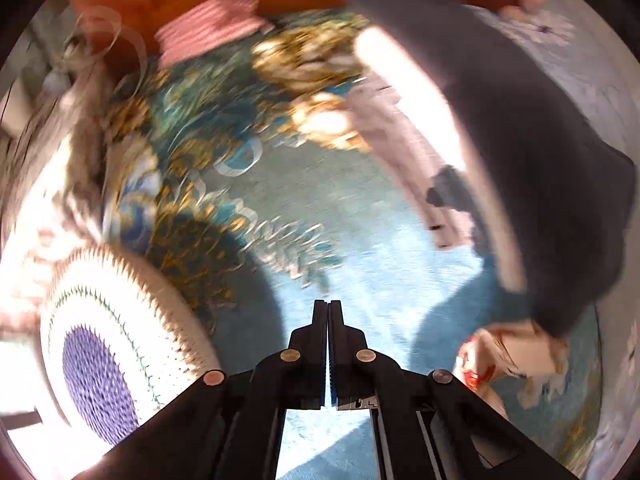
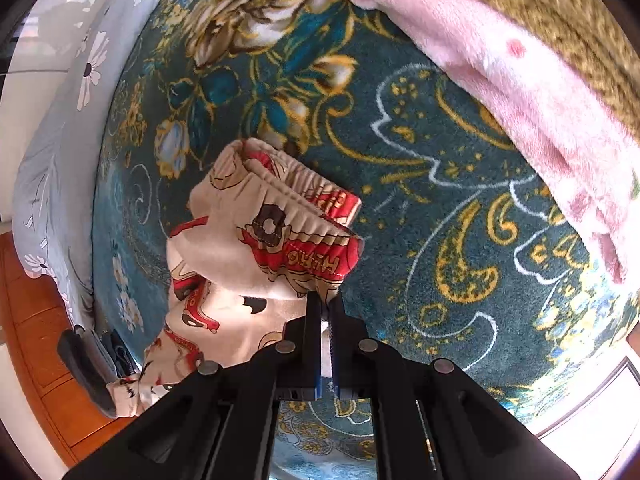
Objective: Fold clothes
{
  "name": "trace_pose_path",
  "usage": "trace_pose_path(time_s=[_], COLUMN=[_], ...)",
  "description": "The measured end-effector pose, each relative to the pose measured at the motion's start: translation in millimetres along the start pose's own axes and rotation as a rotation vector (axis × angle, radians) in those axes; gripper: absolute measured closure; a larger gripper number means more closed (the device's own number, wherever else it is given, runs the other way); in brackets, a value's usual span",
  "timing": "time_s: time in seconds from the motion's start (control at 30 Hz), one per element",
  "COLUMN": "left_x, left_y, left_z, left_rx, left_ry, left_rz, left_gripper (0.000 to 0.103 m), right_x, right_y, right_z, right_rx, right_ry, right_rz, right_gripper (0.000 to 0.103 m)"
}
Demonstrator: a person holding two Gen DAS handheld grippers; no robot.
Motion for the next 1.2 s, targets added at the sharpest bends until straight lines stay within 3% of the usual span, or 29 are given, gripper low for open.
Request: trace_pose_path(time_s=[0.07,0.13,0.2,0.3,0.33,0.37,0.43,0.47,0.6,0.8,0.97,1.1,1.2], left_x=[-26,-29,-12,35,52,69,95,104,118,99,90,100,103], left_y=[-15,-26,-30,-26,-26,-26,-25,-25,-41,-43,-54,-74,-75], left_z=[17,33,46,61,66,70,77,80,83,85,76,82,90], left_rx=[-0.061,-0.114,-0.159,-0.200,-0.209,-0.215,-0.207,-0.204,-0.259,-0.237,-0.237,-0.309,-0.312], left_ry=[0.124,0.174,0.142,0.011,-0.041,-0.093,-0.145,-0.148,-0.055,0.015,0.169,0.186,0.209], left_rz=[0.007,0.063,0.124,0.199,0.214,0.227,0.271,0.294,0.332,0.273,0.372,0.388,0.427], left_gripper=[0.102,0.101,0.101,0.098,0.089,0.073,0.050,0.046,0.043,0.040,0.038,0.035,0.038], right_x=[-1,-6,-12,-22,-25,-28,-32,-34,-36,-22,-20,-21,-25], right_y=[-1,0,2,2,2,1,-1,-2,-5,-5,-6,-7,-5], right_z=[1,-1,-3,-5,-5,-3,0,2,6,10,12,14,17], right_rx=[0.012,0.027,0.044,0.043,0.040,0.038,0.029,0.024,0.009,-0.001,-0.005,-0.007,-0.006], right_ry=[0.002,0.011,0.025,0.042,0.045,0.051,0.062,0.067,0.080,0.057,0.047,0.042,0.052], right_rz=[0.009,0.016,0.021,0.027,0.026,0.024,0.024,0.024,0.027,0.022,0.028,0.036,0.043], right_gripper=[0.098,0.098,0.098,0.098,0.098,0.098,0.098,0.098,0.098,0.098,0.098,0.098,0.098])
Point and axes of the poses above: each gripper's, at about its wrist camera, not at the fingertips, and y roughly against the way its jaws point, x to its right, z to its underside, the point moved 1 cm from there along -y, roughly the way its jaws point, and after that the axes turned 10 degrees about -y, right-handed, at the moved point
